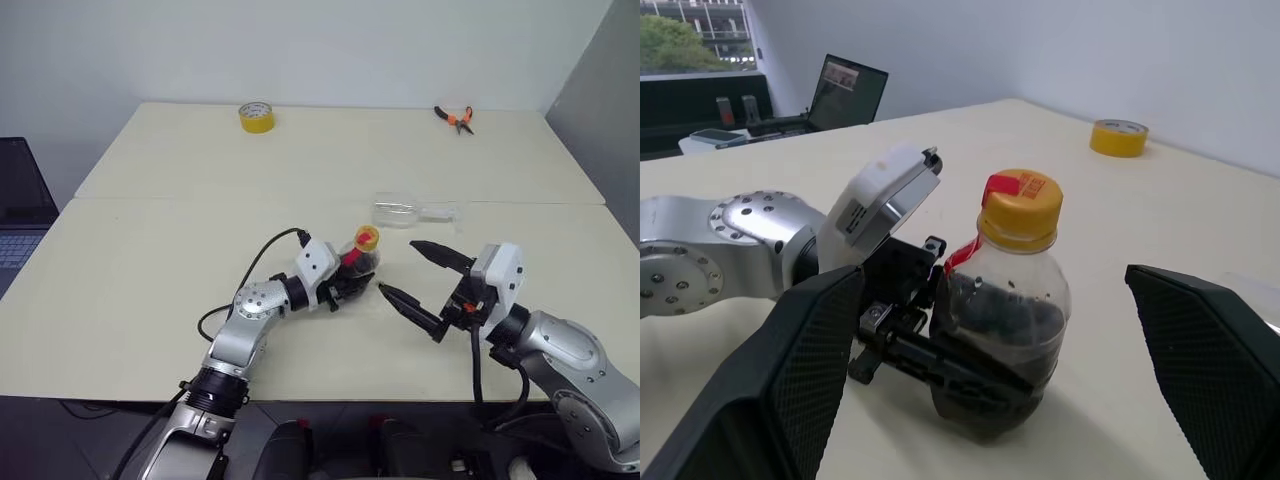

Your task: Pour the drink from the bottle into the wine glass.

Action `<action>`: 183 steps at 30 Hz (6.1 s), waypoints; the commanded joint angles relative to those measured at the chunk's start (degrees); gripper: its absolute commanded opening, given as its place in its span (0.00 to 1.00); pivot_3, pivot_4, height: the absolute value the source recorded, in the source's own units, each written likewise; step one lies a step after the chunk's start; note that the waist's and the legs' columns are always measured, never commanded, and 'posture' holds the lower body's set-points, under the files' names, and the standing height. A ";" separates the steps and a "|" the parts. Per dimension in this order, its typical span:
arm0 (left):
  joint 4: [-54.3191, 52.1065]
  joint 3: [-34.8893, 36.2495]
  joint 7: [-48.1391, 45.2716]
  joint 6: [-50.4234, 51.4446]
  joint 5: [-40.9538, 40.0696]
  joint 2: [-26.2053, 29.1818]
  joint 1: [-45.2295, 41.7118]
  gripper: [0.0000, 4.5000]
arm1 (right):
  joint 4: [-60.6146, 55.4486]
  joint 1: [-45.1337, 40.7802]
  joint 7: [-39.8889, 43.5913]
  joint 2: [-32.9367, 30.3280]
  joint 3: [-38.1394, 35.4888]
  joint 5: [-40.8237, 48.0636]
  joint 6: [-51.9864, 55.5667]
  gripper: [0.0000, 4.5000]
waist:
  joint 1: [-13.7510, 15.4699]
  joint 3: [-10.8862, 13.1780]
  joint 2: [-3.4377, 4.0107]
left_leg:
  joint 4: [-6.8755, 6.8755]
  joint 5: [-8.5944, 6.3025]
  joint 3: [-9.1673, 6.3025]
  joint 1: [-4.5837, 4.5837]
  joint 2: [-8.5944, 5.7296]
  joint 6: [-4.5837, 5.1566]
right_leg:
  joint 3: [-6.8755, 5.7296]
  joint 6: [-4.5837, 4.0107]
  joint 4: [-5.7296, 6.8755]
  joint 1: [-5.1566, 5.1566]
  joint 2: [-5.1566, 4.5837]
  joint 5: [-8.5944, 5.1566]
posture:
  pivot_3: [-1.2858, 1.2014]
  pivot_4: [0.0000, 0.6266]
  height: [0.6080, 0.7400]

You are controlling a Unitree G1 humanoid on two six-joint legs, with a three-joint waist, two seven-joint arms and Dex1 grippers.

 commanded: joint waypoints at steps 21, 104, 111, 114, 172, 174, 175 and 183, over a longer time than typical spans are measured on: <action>-1.37 -3.70 -4.41 -2.82 0.24 -1.81 -1.75 0.40 | 1.99 -6.51 -5.48 4.57 2.26 0.91 5.46 0.91 | -0.01 0.00 0.00 | 0.00 0.00 0.01 -0.02 -0.02 0.01 | 0.00 0.00 -0.03 -0.01 -0.02 0.00 | 0.52 0.24 1.00; -0.36 -3.17 1.80 -2.97 2.22 -4.23 -2.80 0.17 | -0.29 -5.88 -17.08 11.81 5.18 -5.28 6.93 0.40 | -0.06 0.02 0.00 | -0.01 -0.03 0.00 -0.05 -0.04 0.06 | 0.00 0.02 -0.06 -0.03 -0.04 -0.01 | 0.52 0.24 1.00; -1.99 -1.95 -0.98 -1.81 -0.67 -3.08 -3.03 0.17 | -0.08 -6.76 -13.54 9.64 3.34 -2.82 7.30 0.27 | -0.07 0.02 0.00 | -0.01 -0.03 0.00 -0.05 -0.05 0.06 | 0.01 0.02 -0.06 -0.03 -0.04 -0.01 | 0.52 0.24 1.00; -3.89 -1.41 -4.69 -0.76 -3.21 -1.00 -3.39 0.17 | 0.46 -7.96 -8.61 6.77 2.53 -0.21 7.20 0.27 | -0.16 0.02 0.00 | -0.02 -0.03 0.00 -0.05 -0.04 0.06 | 0.00 0.02 -0.06 -0.04 -0.03 -0.01 | 0.52 0.24 1.00; -6.95 -3.27 -8.68 0.80 -4.10 0.89 -2.20 0.16 | -2.15 -2.43 -10.64 2.11 -5.97 1.79 6.54 1.00 | -0.06 0.03 0.00 | -0.02 -0.04 -0.02 -0.08 -0.04 0.08 | 0.00 0.03 -0.10 -0.04 -0.02 -0.02 | 0.52 0.24 1.00; -6.78 -3.16 -8.63 0.81 -4.06 0.93 -2.23 0.16 | -2.74 0.16 -9.20 0.97 -8.32 3.61 6.78 1.00 | -0.04 0.03 0.00 | -0.02 -0.04 -0.02 -0.09 -0.04 0.08 | -0.01 0.03 -0.10 -0.04 -0.02 -0.02 | 0.52 0.24 1.00; -6.67 -3.10 -8.60 0.76 -4.02 0.97 -2.26 0.16 | -2.98 1.18 -8.60 0.43 -9.24 4.47 6.82 1.00 | -0.04 0.04 0.00 | -0.02 -0.04 -0.02 -0.09 -0.04 0.09 | 0.00 0.03 -0.12 -0.03 -0.02 -0.02 | 0.52 0.24 1.00; -6.56 -3.14 -8.50 0.60 -4.20 1.30 -2.26 0.15 | -4.82 6.28 -1.73 -6.32 -13.92 12.90 8.55 1.00 | -0.03 0.03 0.00 | -0.03 -0.04 -0.01 -0.06 -0.02 0.09 | 0.01 0.03 -0.11 -0.01 0.02 -0.02 | 0.52 0.24 1.00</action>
